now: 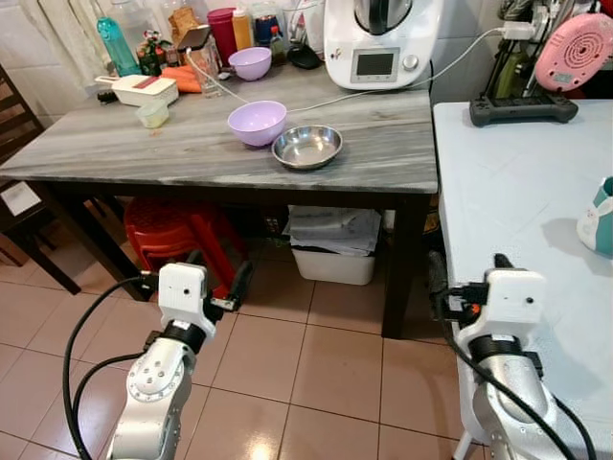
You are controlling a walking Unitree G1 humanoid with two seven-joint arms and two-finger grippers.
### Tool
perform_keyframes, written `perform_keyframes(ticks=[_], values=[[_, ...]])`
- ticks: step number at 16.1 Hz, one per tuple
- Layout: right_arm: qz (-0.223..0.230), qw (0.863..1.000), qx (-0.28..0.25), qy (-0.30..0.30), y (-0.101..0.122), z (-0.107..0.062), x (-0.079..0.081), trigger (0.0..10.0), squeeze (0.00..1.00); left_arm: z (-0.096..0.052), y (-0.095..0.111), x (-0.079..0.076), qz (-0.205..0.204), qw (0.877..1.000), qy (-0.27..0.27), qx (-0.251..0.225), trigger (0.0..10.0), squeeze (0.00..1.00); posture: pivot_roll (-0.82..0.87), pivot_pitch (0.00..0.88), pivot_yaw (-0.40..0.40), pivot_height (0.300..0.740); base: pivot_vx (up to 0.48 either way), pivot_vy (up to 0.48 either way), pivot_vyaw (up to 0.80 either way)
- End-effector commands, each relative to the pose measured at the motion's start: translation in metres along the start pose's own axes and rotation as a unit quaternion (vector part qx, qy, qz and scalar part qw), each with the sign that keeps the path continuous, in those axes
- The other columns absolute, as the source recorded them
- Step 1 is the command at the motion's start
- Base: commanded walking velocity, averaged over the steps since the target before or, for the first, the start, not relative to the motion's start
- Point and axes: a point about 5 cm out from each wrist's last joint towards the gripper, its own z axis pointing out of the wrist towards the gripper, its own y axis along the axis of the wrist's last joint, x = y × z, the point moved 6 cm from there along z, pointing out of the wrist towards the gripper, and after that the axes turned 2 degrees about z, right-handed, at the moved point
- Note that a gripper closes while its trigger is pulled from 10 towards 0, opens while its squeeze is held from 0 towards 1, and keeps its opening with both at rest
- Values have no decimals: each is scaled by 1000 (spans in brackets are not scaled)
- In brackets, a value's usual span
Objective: Setting the table
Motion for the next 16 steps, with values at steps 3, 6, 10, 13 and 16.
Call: perform_keyframes(ticks=[3, 6, 10, 13, 16], values=[[7, 1000, -3, 9, 4, 0, 9, 10000, 0, -1, 5, 19, 19, 999, 32, -3, 10000, 0, -91, 78, 146, 740, 0, 0, 0], [-1, 1000, -1, 24, 2, 4, 14, 10000, 0, 2, 0, 38, 18, 997, 72, 5, 10000, 0, -84, 72, 145, 740, 0, 0, 0], [-12, 999, -10, 49, 6, 8, 22, 10000, 0, 2, 1, 40, 21, 997, 77, 2, 10000, 0, -79, 64, 139, 740, 0, 0, 0], [-6, 999, -7, 42, 4, 9, 20, 10000, 0, 3, -1, 36, 13, 997, 79, 5, 10000, 0, -76, 59, 133, 740, 0, 0, 0], [-16, 999, -11, 49, 5, 10, 21, 10000, 0, 4, -1, 33, 15, 997, 77, 6, 10000, 0, -77, 53, 132, 740, 0, 0, 0]])
